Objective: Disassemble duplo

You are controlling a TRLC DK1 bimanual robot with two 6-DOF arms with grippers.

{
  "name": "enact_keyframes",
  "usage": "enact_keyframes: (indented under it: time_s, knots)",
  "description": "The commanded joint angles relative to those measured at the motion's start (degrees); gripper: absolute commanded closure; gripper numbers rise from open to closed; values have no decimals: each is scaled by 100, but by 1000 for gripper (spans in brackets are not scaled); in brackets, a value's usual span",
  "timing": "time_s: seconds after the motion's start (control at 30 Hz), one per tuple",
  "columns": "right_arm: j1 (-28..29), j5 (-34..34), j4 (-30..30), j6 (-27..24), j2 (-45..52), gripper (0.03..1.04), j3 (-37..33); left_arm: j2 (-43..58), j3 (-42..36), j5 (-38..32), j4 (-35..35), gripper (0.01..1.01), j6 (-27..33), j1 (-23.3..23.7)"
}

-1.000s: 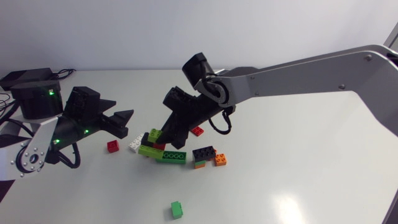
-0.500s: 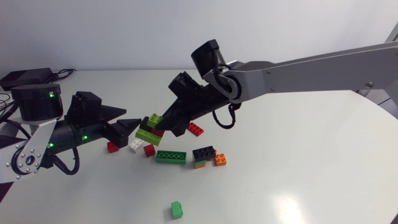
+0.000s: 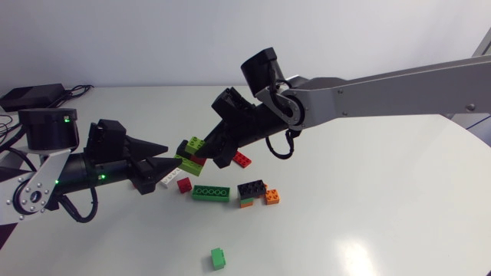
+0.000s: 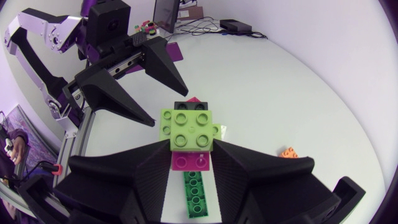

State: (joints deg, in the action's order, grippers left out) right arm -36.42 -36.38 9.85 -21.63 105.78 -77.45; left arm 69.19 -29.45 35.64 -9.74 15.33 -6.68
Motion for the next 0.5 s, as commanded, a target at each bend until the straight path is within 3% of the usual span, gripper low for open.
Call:
enact_keyframes:
  time_s: [0.0,0.23,0.37,0.47]
  knots:
    - [-5,8,-150,124,-136,815,116,-107,-8,119,51,310,-22,52]
    - [-40,-36,-317,141,-277,813,266,-107,-78,593,253,313,-22,105]
    - [-75,-71,-325,150,-321,811,292,-72,-131,831,332,444,-22,158]
    - [-110,-71,-343,159,-365,813,318,-11,-210,1077,438,456,-22,281]
